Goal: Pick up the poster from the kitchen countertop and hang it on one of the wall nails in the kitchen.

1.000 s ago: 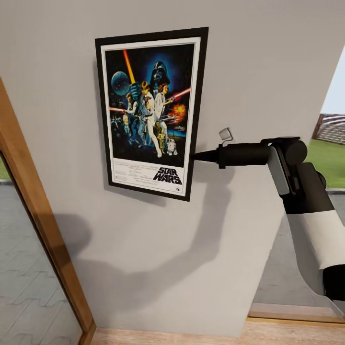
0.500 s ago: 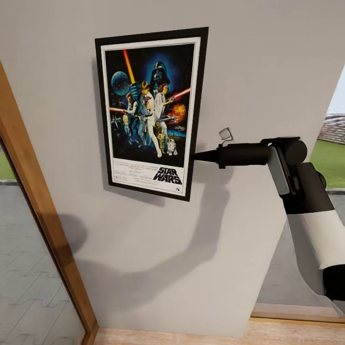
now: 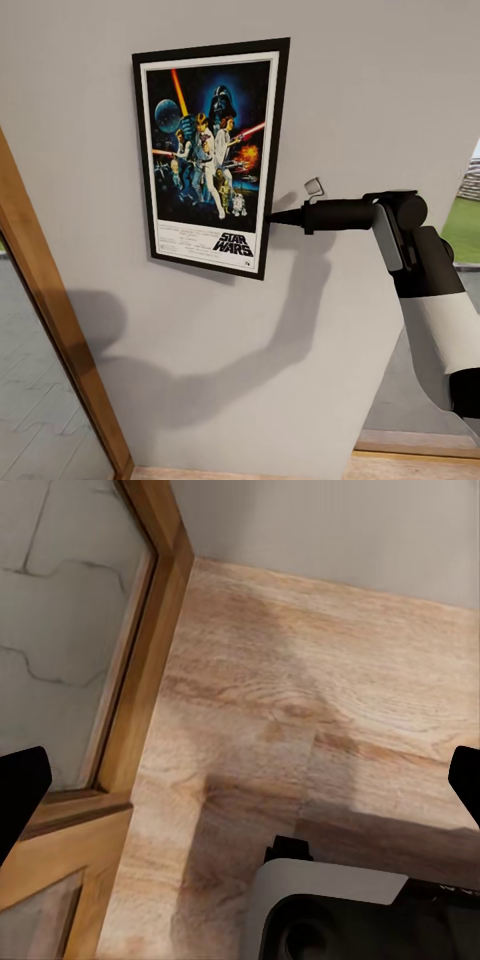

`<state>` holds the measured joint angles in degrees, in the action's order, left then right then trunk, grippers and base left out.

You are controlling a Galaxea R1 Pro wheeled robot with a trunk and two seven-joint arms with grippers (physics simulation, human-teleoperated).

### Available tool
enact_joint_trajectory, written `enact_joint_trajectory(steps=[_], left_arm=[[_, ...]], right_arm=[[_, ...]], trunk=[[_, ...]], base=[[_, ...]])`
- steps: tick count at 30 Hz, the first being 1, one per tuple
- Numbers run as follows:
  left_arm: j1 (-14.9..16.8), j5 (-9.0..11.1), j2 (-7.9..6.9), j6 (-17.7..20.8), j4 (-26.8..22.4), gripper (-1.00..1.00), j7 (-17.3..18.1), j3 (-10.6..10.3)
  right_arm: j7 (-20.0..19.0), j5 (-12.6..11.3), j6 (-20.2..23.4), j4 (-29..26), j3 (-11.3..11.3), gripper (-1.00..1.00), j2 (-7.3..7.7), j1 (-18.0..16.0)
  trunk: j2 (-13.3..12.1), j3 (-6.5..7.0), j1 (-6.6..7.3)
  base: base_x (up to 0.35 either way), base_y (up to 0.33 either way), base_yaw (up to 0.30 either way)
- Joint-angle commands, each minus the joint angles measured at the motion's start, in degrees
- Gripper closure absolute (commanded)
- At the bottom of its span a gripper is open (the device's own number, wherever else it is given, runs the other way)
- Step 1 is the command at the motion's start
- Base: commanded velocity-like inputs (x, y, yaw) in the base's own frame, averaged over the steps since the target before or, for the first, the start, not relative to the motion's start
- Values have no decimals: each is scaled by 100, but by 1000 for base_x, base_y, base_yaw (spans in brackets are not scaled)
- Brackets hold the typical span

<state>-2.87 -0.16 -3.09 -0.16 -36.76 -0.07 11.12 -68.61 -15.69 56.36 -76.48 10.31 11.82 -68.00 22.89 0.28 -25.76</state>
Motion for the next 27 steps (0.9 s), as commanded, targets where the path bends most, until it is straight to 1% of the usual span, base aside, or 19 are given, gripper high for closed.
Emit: enact_joint_trajectory(steps=[1, 10, 27], left_arm=[[-3, -2, 1, -2, -7, -100, -1, 4], [-3, -2, 1, 0, -11, -100, 3, 4], [-3, -2, 1, 1, -15, -100, 7, 4]], right_arm=[[-7, -21, 33, 1, 7, 100, 4, -2], [-9, -21, 33, 1, 7, 100, 4, -2], [-4, -25, 33, -9, 7, 100, 4, -2]], trunk=[[3, -1, -2], [3, -1, -2], [3, -1, -2]], base=[[13, 0, 0], [94, 0, 0], [7, 0, 0]])
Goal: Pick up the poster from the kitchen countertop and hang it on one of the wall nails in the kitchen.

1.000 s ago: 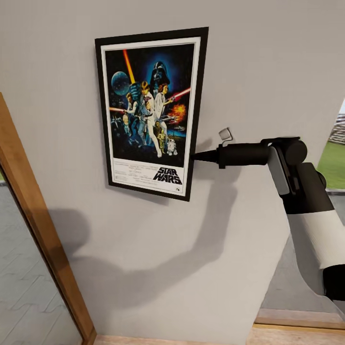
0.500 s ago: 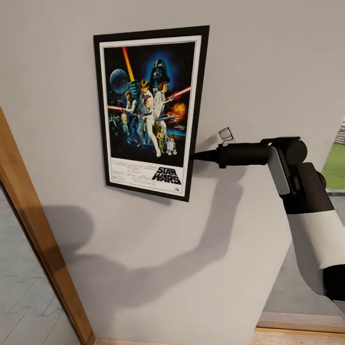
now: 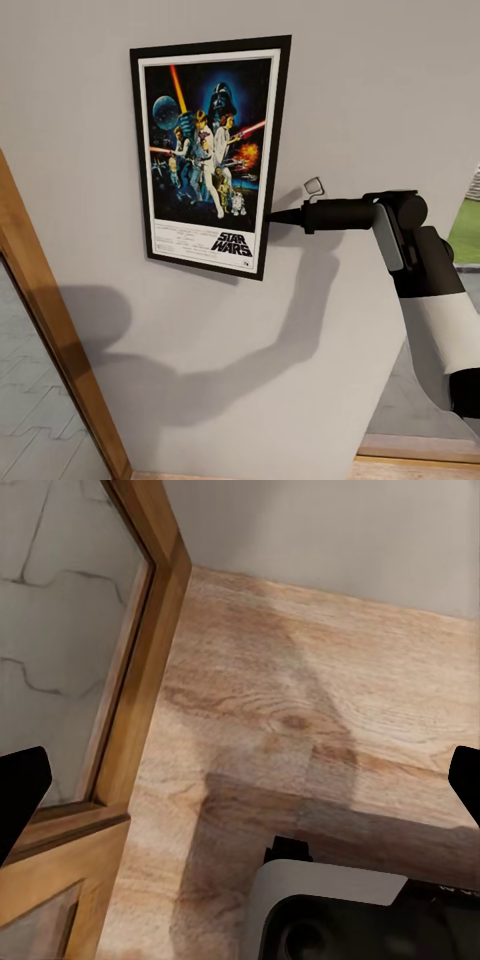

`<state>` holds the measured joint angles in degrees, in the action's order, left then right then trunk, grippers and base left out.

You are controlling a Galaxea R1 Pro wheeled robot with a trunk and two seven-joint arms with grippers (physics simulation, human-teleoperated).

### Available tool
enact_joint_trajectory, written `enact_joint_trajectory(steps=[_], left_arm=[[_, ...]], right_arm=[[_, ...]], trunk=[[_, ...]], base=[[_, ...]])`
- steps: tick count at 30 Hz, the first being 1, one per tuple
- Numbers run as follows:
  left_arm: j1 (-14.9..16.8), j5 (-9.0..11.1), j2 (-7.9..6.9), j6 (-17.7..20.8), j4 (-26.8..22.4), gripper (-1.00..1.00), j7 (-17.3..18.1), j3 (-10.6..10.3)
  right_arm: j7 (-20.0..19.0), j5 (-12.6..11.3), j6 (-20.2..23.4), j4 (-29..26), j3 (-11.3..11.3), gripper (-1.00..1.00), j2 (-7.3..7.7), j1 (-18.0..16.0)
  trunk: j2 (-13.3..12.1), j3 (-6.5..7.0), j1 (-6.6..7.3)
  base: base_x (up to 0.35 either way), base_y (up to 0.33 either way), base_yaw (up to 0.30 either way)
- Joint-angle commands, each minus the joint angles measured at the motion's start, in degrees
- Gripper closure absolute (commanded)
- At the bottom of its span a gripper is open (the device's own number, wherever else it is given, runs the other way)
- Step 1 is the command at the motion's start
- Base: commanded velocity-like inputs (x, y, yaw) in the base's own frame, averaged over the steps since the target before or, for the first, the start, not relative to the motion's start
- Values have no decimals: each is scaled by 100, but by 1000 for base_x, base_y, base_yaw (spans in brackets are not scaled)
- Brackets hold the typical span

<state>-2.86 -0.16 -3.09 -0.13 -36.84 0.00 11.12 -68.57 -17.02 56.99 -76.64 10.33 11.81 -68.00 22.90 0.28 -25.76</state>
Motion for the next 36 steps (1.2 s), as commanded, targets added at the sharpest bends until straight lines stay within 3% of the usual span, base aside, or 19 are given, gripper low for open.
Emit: enact_joint_trajectory(steps=[1, 36], left_arm=[[-4, -2, 1, -2, -7, -100, 0, 4], [-4, -2, 1, -4, -7, -100, -1, 4]], right_arm=[[-8, 108, -31, 7, 5, 100, 5, -3], [-16, 102, -32, -11, 5, 100, 7, -3]], trunk=[[2, -1, -2], [2, -1, -2]], base=[[0, 0, 0], [0, 0, 0]])
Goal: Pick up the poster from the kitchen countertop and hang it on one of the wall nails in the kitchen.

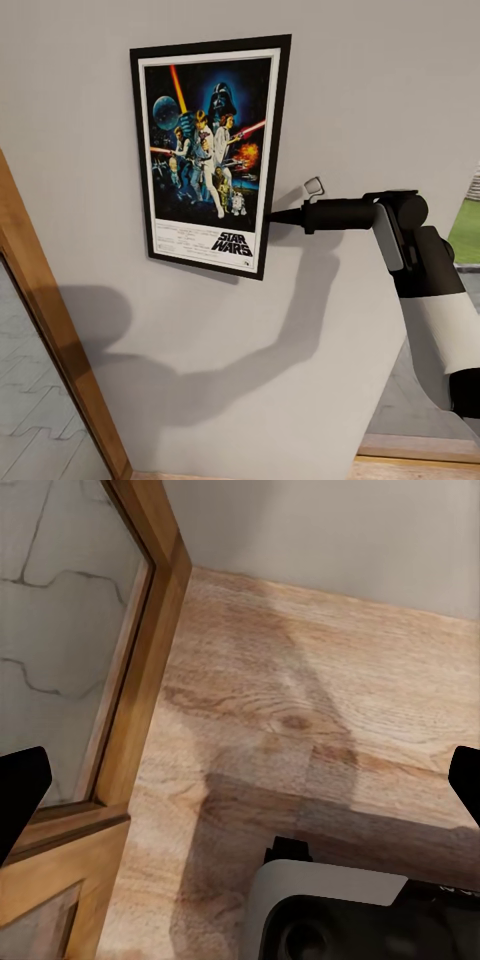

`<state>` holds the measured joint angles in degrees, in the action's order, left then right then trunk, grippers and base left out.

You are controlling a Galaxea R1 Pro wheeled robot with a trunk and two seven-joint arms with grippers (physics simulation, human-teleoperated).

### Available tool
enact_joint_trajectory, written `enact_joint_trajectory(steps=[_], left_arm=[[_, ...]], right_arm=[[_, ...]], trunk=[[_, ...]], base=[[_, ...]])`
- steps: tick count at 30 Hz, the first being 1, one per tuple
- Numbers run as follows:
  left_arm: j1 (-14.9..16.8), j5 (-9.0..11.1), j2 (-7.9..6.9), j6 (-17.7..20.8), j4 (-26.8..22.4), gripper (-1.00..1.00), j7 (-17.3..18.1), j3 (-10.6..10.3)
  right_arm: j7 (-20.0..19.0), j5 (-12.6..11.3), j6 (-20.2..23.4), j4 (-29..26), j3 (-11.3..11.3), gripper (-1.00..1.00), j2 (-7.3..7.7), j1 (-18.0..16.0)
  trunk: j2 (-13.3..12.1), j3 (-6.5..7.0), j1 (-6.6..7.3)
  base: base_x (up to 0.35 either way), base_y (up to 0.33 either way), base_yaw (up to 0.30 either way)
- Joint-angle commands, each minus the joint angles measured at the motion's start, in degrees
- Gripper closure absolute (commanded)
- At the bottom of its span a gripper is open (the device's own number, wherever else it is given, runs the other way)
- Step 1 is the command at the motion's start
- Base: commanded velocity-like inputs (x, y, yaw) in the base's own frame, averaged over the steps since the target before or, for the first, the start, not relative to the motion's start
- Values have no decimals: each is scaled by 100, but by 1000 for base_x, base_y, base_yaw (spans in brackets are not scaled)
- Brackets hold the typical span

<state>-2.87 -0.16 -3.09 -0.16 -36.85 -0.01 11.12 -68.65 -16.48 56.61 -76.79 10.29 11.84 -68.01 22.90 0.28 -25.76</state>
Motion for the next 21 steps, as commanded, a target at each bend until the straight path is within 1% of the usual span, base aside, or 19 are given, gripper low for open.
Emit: enact_joint_trajectory(steps=[1, 10, 13, 21], left_arm=[[-3, -2, 1, -2, -7, -100, 0, 4], [-3, -2, 1, -2, -7, -100, -7, 4], [-3, -2, 1, 0, -5, -100, -8, 4], [-3, -2, 1, -2, -5, -100, -8, 4]], right_arm=[[-8, 48, 4, 3, 8, 100, 6, -2], [-26, 32, -27, -40, 27, 100, 12, 52], [-26, 28, -23, -152, 32, 100, 12, 72], [-34, 22, -27, -240, 34, 100, 12, 106]], trunk=[[2, -1, -2], [2, -1, -2], [2, -1, -2], [2, -1, -2]], base=[[0, 0, 0], [0, 0, 0], [0, 0, 0], [0, 0, 0]])
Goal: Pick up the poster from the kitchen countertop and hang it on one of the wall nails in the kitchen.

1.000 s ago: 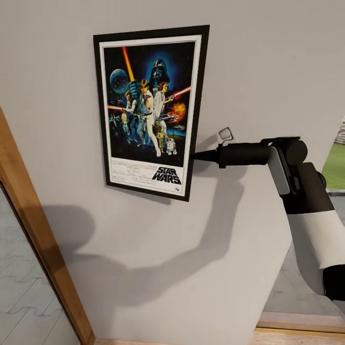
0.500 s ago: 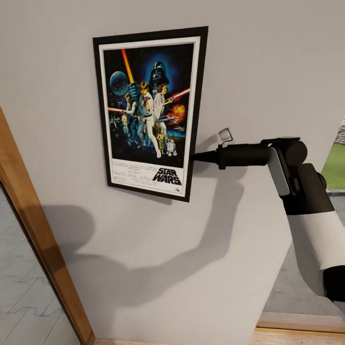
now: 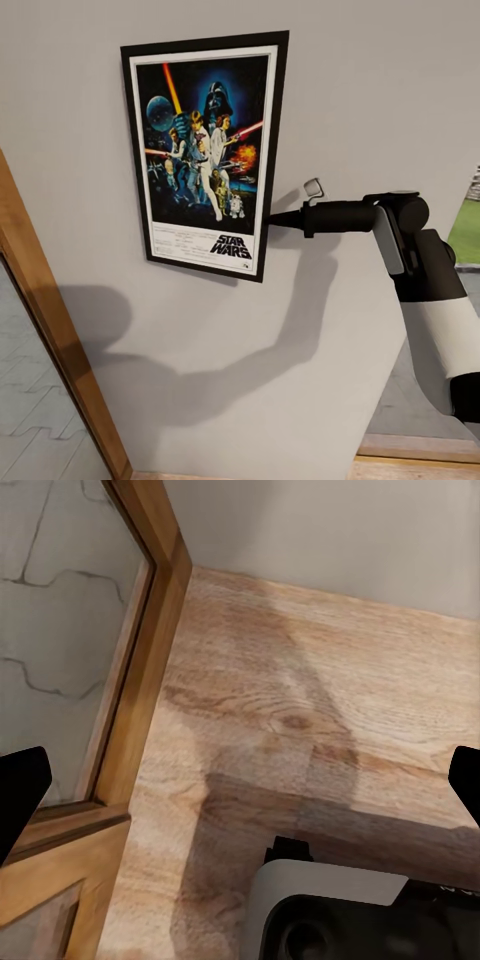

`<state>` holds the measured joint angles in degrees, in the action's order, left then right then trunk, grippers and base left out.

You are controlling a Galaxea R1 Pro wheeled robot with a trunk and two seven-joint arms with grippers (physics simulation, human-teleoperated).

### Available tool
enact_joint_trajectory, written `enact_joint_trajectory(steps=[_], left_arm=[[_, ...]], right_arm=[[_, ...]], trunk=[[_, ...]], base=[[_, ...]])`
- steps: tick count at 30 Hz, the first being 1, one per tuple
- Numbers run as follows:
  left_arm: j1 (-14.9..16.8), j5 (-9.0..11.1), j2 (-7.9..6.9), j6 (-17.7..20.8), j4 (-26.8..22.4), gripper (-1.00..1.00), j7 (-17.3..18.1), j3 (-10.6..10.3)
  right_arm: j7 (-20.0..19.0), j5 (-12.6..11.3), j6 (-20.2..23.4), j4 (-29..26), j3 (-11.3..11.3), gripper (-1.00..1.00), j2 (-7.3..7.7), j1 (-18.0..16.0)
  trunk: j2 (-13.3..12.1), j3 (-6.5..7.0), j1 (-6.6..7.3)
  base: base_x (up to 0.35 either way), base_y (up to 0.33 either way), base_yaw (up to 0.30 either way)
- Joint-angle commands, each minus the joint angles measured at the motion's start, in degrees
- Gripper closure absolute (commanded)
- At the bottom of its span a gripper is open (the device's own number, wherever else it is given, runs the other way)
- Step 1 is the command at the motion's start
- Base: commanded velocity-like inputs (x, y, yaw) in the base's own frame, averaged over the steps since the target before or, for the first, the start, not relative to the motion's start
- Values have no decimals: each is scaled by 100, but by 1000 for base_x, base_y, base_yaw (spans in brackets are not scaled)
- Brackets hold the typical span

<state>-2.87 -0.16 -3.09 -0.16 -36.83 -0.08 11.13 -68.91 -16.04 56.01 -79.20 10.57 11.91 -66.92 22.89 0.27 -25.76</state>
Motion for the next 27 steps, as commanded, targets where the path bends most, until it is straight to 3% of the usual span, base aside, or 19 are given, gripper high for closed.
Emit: enact_joint_trajectory(steps=[1, 27], left_arm=[[-3, -2, 1, -2, -7, -100, -1, 4], [-3, -2, 1, -2, -9, -100, -1, 4]], right_arm=[[-7, -21, 33, -1, 6, 100, 4, -1], [-8, -22, 16, -8, 7, 100, 13, 89]], trunk=[[3, -1, -2], [3, -1, -2]], base=[[0, 0, 0], [0, 0, 0]])
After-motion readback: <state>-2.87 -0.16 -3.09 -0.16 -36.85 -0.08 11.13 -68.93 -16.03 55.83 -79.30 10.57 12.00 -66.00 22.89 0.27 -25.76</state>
